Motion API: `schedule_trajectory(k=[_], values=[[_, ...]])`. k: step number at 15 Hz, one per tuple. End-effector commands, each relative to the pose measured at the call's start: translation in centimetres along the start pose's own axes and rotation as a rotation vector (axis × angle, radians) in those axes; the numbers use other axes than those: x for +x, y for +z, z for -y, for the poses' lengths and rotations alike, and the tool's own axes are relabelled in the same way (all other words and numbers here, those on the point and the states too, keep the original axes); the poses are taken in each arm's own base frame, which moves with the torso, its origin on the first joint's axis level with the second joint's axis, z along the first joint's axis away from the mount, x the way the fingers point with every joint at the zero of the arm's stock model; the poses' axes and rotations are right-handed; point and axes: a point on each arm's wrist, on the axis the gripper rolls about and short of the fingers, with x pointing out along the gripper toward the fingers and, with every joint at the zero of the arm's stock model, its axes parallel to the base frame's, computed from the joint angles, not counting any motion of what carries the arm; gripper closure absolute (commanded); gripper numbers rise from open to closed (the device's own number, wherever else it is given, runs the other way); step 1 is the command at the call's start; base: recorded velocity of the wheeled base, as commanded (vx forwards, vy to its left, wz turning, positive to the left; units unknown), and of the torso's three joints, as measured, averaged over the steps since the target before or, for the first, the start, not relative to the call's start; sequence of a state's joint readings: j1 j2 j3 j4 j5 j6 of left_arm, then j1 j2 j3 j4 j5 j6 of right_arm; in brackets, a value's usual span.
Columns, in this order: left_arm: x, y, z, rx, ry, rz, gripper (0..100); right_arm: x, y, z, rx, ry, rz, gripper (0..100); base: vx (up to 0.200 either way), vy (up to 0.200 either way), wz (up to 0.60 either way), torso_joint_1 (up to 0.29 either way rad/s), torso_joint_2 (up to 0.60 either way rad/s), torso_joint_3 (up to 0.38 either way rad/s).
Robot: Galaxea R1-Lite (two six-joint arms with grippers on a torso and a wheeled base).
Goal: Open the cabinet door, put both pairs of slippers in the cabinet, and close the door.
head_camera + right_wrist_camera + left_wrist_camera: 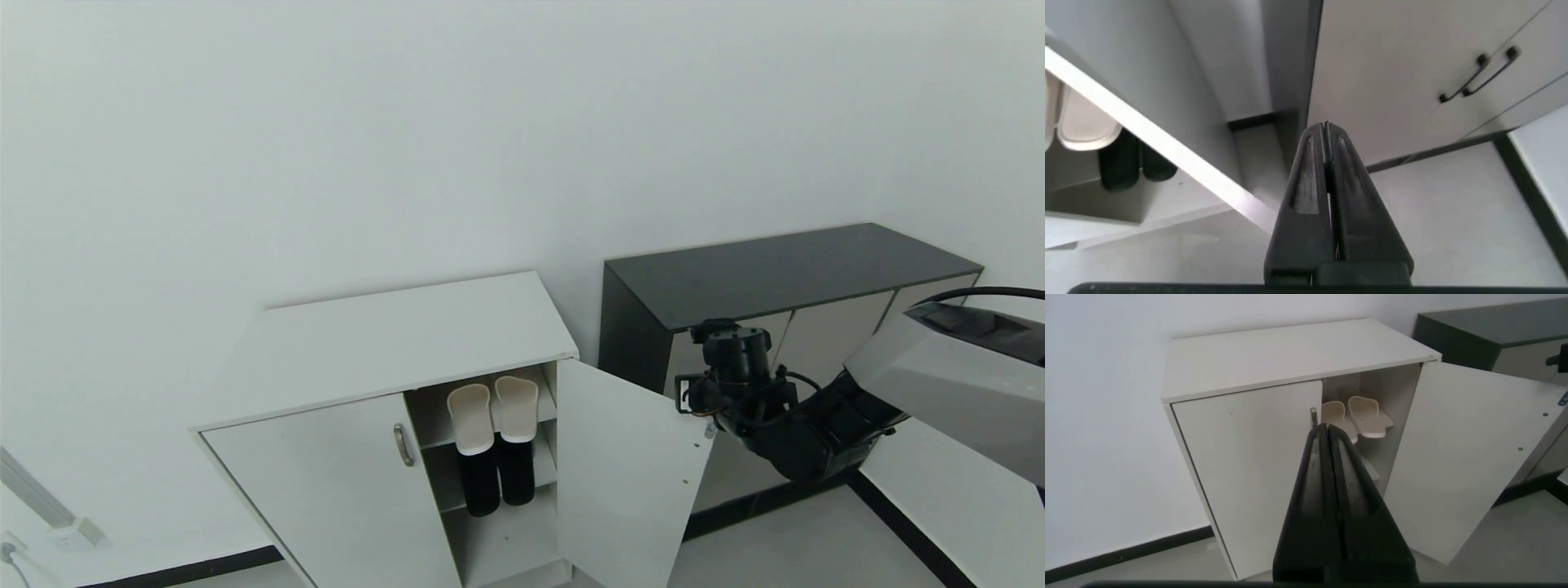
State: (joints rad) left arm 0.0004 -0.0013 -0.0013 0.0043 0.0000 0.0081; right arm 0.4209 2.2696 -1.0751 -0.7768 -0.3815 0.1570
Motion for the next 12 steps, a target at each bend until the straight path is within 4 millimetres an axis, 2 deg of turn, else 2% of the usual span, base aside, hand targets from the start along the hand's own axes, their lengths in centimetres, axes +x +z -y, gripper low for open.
schedule_trajectory(k=[1, 12], values=[[0.0, 0.0, 0.0, 0.000, 0.001, -0.001, 100, 0.1, -0.3, -0.1, 0.008, 0.010, -0.010, 100, 0.000, 0.000, 0.00, 0.000, 0.00, 0.000], [0.0, 0.0, 0.0, 0.000, 0.001, -0.003, 100, -1.4, -1.5, -0.9, -0.022, 0.069, -0.061, 100, 0.000, 0.000, 0.00, 0.000, 0.00, 0.000]])
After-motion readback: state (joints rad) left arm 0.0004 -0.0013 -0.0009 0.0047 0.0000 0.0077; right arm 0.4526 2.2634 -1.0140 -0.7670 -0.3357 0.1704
